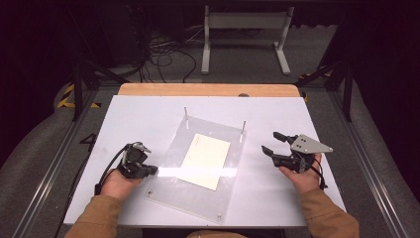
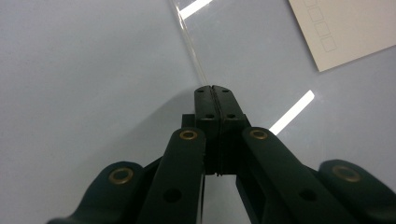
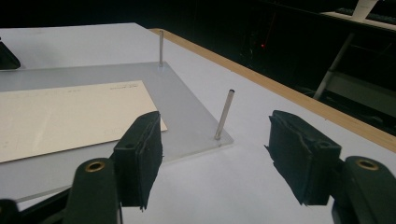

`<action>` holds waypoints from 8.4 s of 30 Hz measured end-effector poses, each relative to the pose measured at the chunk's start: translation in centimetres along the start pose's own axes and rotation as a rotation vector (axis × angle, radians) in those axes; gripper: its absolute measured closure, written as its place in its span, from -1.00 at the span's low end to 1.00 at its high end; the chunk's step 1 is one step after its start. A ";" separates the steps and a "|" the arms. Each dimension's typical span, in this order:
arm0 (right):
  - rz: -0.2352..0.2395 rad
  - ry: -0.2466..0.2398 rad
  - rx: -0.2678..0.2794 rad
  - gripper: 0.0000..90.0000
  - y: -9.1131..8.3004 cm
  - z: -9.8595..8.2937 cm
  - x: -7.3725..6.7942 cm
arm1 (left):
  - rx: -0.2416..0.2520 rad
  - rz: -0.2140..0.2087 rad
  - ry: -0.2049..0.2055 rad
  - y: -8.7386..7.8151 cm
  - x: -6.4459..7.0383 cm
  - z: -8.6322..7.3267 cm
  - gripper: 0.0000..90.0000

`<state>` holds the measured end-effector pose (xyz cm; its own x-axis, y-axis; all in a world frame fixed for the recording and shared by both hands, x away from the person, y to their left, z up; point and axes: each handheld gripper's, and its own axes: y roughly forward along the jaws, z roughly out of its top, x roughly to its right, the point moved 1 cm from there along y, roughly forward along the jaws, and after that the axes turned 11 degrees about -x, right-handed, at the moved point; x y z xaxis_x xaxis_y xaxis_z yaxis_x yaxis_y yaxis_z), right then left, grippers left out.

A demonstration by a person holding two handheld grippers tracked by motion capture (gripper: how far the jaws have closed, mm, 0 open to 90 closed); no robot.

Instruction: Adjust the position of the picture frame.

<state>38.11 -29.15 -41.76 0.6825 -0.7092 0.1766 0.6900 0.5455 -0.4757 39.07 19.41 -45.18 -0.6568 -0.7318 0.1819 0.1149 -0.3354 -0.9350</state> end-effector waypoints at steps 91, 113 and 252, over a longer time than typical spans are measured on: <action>0.172 0.042 -0.322 0.84 12.3 3.9 6.1 | 0.120 -0.170 0.218 0.5 4.0 0.9 0.42; 0.098 0.143 -0.290 0.88 12.8 3.3 5.1 | 0.184 -0.192 0.214 -0.9 5.4 -1.2 0.25; 0.171 0.274 -0.210 0.27 5.7 0.4 5.1 | 0.602 0.332 0.621 -1.6 10.2 0.8 0.41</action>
<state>45.59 -29.50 -43.26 0.6741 -0.7245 -0.1438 0.4880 0.5830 -0.6496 32.74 12.00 -41.60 -0.7826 -0.4545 -0.4254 0.6221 -0.5445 -0.5626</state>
